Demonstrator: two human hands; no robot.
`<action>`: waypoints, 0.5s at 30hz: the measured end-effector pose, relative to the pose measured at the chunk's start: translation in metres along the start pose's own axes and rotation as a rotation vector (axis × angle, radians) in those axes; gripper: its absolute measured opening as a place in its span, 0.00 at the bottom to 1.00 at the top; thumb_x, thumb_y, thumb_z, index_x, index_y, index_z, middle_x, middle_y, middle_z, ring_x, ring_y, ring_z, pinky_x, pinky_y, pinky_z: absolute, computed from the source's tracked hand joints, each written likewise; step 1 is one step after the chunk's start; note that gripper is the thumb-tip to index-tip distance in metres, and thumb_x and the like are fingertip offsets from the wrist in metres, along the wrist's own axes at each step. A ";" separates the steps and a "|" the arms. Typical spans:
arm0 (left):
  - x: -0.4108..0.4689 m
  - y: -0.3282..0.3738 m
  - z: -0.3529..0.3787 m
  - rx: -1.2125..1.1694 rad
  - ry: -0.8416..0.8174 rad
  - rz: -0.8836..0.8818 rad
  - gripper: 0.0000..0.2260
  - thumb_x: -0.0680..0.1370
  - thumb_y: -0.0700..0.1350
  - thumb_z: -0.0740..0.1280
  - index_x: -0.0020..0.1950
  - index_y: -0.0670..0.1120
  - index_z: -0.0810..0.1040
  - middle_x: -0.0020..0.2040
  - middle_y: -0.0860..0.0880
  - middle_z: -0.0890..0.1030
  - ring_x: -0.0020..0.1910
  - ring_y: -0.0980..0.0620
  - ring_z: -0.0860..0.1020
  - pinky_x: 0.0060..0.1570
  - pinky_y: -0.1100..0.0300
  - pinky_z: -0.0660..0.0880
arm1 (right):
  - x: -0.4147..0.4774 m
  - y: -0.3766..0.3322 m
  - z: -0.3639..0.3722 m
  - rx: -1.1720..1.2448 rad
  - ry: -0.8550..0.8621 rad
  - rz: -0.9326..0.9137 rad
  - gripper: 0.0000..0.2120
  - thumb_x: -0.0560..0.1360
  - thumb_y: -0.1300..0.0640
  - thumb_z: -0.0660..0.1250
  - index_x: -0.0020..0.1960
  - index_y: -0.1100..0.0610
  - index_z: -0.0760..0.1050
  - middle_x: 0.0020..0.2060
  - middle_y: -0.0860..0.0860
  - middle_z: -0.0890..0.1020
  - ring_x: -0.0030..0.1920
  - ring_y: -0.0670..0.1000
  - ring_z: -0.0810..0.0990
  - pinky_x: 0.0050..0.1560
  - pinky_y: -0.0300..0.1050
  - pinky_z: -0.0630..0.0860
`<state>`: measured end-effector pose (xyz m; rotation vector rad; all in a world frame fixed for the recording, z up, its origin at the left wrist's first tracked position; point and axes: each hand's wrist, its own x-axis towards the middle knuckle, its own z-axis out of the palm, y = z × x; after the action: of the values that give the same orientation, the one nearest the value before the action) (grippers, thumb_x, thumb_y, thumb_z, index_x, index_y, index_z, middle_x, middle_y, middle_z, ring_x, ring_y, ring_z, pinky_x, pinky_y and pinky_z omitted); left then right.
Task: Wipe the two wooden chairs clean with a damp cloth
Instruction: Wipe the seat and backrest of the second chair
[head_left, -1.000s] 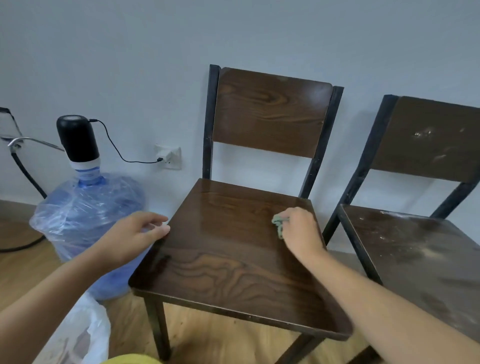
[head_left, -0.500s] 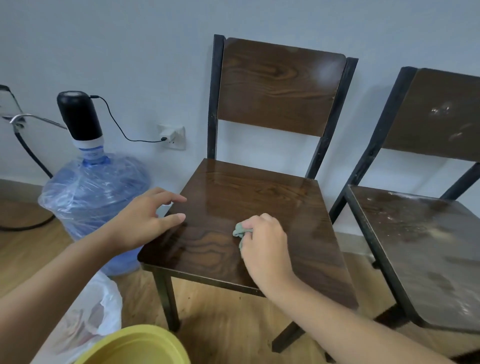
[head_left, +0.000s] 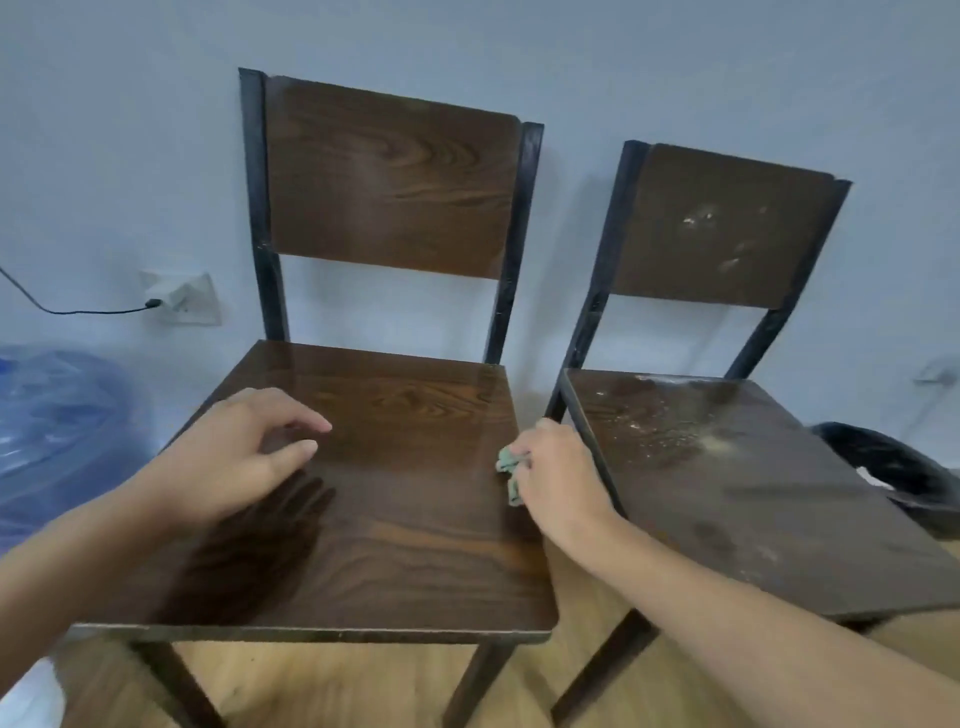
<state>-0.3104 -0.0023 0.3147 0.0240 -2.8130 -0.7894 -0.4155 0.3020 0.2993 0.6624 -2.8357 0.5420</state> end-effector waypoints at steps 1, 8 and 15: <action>0.012 0.021 0.012 0.018 0.004 0.050 0.08 0.80 0.49 0.68 0.57 0.60 0.82 0.54 0.63 0.80 0.58 0.58 0.75 0.58 0.59 0.70 | 0.006 0.039 -0.025 -0.012 0.021 0.068 0.11 0.78 0.65 0.66 0.54 0.55 0.85 0.45 0.48 0.77 0.47 0.48 0.76 0.50 0.37 0.76; 0.113 0.189 0.117 0.002 -0.189 0.345 0.15 0.80 0.55 0.64 0.66 0.59 0.77 0.62 0.60 0.77 0.64 0.59 0.73 0.68 0.59 0.70 | -0.008 0.261 -0.168 -0.087 0.267 0.466 0.14 0.76 0.69 0.65 0.56 0.56 0.84 0.57 0.53 0.83 0.52 0.51 0.79 0.56 0.36 0.70; 0.172 0.234 0.189 0.007 -0.259 0.335 0.18 0.79 0.58 0.66 0.69 0.63 0.73 0.65 0.64 0.71 0.64 0.61 0.72 0.66 0.61 0.71 | -0.055 0.383 -0.170 -0.073 0.198 0.762 0.17 0.74 0.71 0.63 0.51 0.56 0.86 0.43 0.52 0.87 0.39 0.47 0.80 0.36 0.33 0.74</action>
<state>-0.5083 0.2820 0.3136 -0.5710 -2.9371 -0.7462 -0.5265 0.7094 0.3237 -0.4961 -2.8144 0.5545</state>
